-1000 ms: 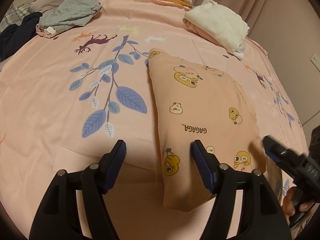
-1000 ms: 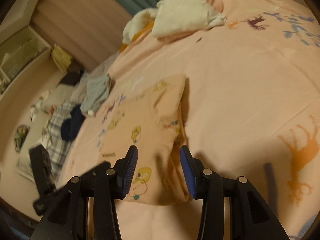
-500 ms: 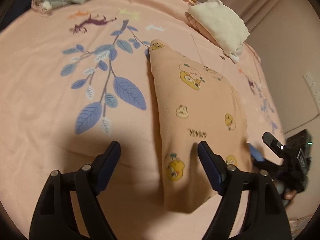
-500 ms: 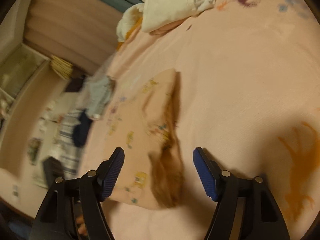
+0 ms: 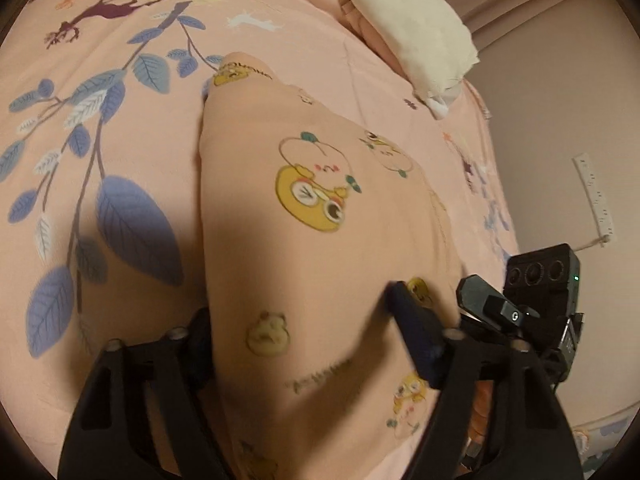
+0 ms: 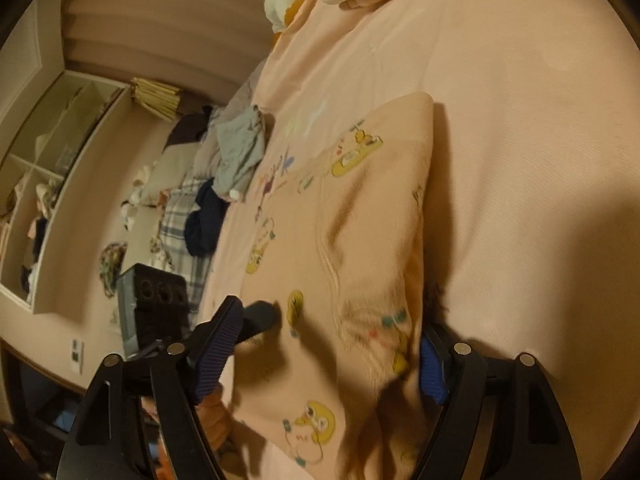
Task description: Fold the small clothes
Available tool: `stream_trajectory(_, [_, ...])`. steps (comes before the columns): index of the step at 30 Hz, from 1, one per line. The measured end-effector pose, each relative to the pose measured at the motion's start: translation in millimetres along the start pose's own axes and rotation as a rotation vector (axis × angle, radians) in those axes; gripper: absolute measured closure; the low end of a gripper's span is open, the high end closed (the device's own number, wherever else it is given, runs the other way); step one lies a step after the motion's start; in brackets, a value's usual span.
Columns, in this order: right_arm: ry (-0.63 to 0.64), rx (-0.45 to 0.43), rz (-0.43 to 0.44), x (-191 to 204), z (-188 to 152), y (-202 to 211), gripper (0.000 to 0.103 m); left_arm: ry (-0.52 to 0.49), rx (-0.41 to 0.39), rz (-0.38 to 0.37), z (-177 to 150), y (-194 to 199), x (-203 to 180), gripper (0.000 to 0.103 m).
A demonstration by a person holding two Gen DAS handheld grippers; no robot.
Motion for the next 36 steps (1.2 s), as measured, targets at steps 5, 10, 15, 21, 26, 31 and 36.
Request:
stream_trajectory(5, [-0.010, -0.017, -0.058, -20.0, 3.6, -6.5, 0.081, -0.003, -0.011, 0.027, 0.6, -3.9, 6.9, 0.071])
stream_trajectory(10, [0.043, -0.051, -0.100, -13.1, -0.9, -4.5, 0.081, -0.067, -0.027, 0.050, 3.9, -3.4, -1.4, 0.077])
stream_trajectory(15, [0.090, -0.092, -0.124, -2.0, -3.5, 3.4, 0.081, -0.082, -0.040, 0.037, 4.2, 5.2, -4.2, 0.078])
stream_trajectory(21, [0.186, -0.134, -0.164, 21.7, -13.0, 9.7, 0.081, -0.153, -0.063, 0.108, -1.3, 23.0, -18.9, 0.079])
stream_trajectory(26, [0.197, -0.143, -0.141, 36.0, -18.3, 12.3, 0.081, -0.160, -0.094, 0.105, -3.0, 46.0, -24.2, 0.079])
stream_trajectory(31, [0.248, -0.143, -0.130, 66.7, -27.8, 7.2, 0.081, -0.174, -0.141, 0.144, -1.3, 80.0, -21.6, 0.079])
stream_trajectory(36, [0.301, -0.127, -0.122, 99.8, -37.0, -3.8, 0.081, -0.149, -0.179, 0.151, 1.7, 119.3, -8.9, 0.079])
Point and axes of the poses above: each gripper's, at about its wrist camera, not at the fingertips, and y roughly against the way its jaws point, x to its left, z to its top, the point moved 8 cm from there along -y, roughly the way its jaws point, and after that the axes turned 13 degrees about -y, right-handed, at the moved point
